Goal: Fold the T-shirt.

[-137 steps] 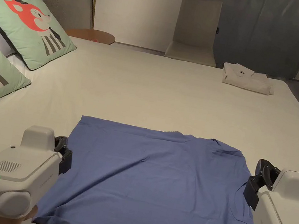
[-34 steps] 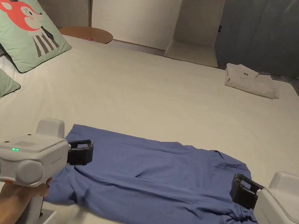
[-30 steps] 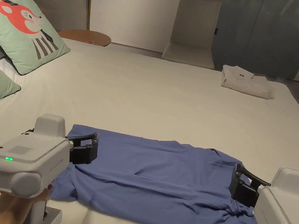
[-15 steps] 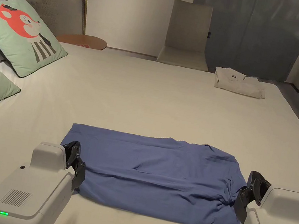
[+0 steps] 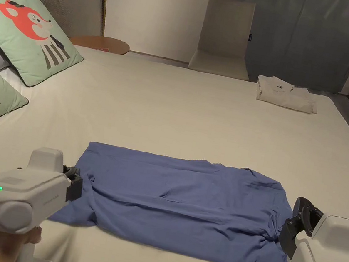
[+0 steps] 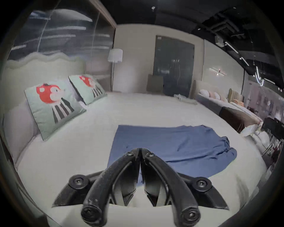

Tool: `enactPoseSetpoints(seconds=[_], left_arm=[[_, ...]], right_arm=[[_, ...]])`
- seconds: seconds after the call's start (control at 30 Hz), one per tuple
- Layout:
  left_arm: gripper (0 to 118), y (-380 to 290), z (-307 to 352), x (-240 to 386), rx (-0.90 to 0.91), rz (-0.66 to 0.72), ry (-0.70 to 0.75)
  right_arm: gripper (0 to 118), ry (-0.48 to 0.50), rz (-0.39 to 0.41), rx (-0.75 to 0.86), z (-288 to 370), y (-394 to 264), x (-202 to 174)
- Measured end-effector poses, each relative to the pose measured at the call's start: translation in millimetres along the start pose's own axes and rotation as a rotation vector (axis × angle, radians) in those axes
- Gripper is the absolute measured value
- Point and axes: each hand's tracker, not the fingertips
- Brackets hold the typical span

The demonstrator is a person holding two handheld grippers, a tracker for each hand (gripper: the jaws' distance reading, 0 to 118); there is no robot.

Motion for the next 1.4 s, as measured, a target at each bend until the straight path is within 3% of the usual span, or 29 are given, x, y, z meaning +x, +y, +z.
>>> enactPoseSetpoints(seconds=[0.1, 0.13, 0.17, 0.2, 0.23, 0.27, 0.3, 0.47, 0.57, 0.63, 0.7, 0.87, 0.9, 0.97, 1.0, 1.07, 1.1, 1.27, 1.4], left_arm=[[3, -0.2, -25.3, -18.0, -0.096, 0.086, 0.018], [12, -1.3, -35.8, -24.9, -0.141, 0.114, 0.027], [29, -3.1, -45.9, -31.0, -0.193, 0.136, 0.023], [63, -7.1, -55.5, -36.2, -0.236, 0.145, 0.026], [85, -11.8, -64.1, -39.8, -0.26, 0.161, 0.046], [100, -16.4, -71.4, -41.7, -0.279, 0.151, 0.066], [103, -21.3, -77.2, -42.4, -0.283, 0.133, 0.092], [97, -48.1, -105.4, -43.6, -0.374, 0.035, 0.162], [61, -62.1, -112.5, -35.6, -0.404, -0.019, 0.124], [50, -67.1, -116.5, -38.6, -0.358, -0.052, 0.128], [6, -62.9, -114.1, -33.8, -0.335, -0.109, 0.099], [6, -47.4, -97.2, -23.4, -0.27, -0.171, 0.112], [6, -42.3, -93.5, -24.3, -0.264, -0.168, 0.107], [6, -33.2, -87.3, -27.7, -0.242, -0.141, 0.085], [6, -30.0, -80.6, -24.7, -0.229, -0.127, 0.081], [6, -25.2, -77.4, -27.6, -0.222, -0.094, 0.064], [6, -24.4, -76.3, -29.0, -0.218, -0.081, 0.06], [6, -27.3, -71.3, -23.6, -0.225, -0.057, 0.067], [6, -33.6, -69.4, -26.1, -0.242, -0.048, 0.078]], right_arm=[[1, -0.005, -0.008, -0.012, -10.8, -0.9, 0.6], [1, -0.007, -0.007, -0.019, -13.4, -0.1, 0.2], [1, -0.006, -0.007, -0.024, -14.0, 2.0, -0.7], [1, -0.005, -0.01, -0.031, -17.9, 1.3, -0.5], [1, -0.004, -0.013, -0.04, -22.4, 0.2, 0.0], [1, -0.003, -0.014, -0.046, -26.0, -1.1, 0.2], [1, -0.005, -0.013, -0.053, -28.8, 0.0, -0.6], [1, -0.003, -0.021, -0.1, -53.6, -11.8, 7.0], [1, -0.002, -0.013, -0.126, -60.1, -18.9, 6.8], [1, 0.002, -0.019, -0.143, -62.9, -23.5, 8.4], [1, -0.001, -0.023, -0.159, -66.7, -30.7, 10.7], [4, -0.024, -0.03, -0.24, -76.2, -39.3, 19.0], [22, -0.036, -0.023, -0.289, -83.5, -44.5, 24.3], [76, -0.066, -0.036, -0.373, -101.6, -59.4, 37.3], [97, -0.071, -0.033, -0.435, -113.9, -67.4, 43.9], [102, -0.089, -0.025, -0.549, -136.7, -83.7, 53.1], [111, -0.096, -0.023, -0.596, -145.5, -92.8, 58.7], [103, -0.079, -0.081, -0.721, -171.5, -124.3, 66.2], [44, -0.063, -0.084, -0.707, -162.3, -127.3, 63.1]])
